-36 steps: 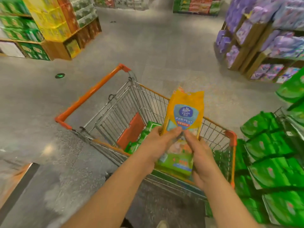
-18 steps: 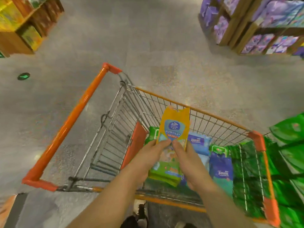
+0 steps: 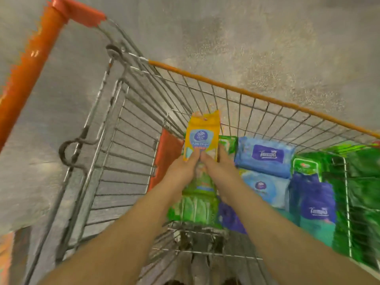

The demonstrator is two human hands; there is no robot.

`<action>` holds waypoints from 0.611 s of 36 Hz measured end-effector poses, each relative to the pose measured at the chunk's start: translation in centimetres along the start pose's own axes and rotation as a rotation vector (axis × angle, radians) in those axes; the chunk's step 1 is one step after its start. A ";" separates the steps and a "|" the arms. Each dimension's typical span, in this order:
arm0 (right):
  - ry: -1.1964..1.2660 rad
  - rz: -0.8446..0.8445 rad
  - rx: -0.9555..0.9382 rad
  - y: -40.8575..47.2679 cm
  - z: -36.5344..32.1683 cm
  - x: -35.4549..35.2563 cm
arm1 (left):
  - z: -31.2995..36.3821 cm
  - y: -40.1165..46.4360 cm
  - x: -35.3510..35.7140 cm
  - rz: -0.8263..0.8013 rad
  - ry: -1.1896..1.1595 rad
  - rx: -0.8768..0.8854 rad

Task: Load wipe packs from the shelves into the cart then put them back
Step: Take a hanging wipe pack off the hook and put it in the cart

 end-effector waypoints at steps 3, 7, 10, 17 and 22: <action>-0.010 0.026 0.021 3.3 3.1 0.2 | -1.9 3.3 -0.8 0.010 -0.034 0.005; 0.015 -0.022 0.074 6.8 7.8 0.6 | -2.9 5.3 -1.7 0.085 0.074 0.025; -0.035 -0.059 0.082 8.9 11.1 0.6 | -2.9 5.4 -2.4 0.180 0.204 0.045; -0.079 -0.048 0.146 5.5 7.2 1.1 | -2.4 4.8 -2.3 0.220 0.314 -0.001; -0.082 -0.083 0.181 3.6 5.6 0.4 | -2.7 3.4 -2.2 0.224 0.411 -0.102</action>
Point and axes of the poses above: each hand's wrist, its own y-axis towards the middle knuckle, its own x-axis out of the palm, z = x × y, the point moved 9 cm from there along y, towards the middle knuckle, and after that the axes turned 11 degrees about -z, right-handed, at the moved point
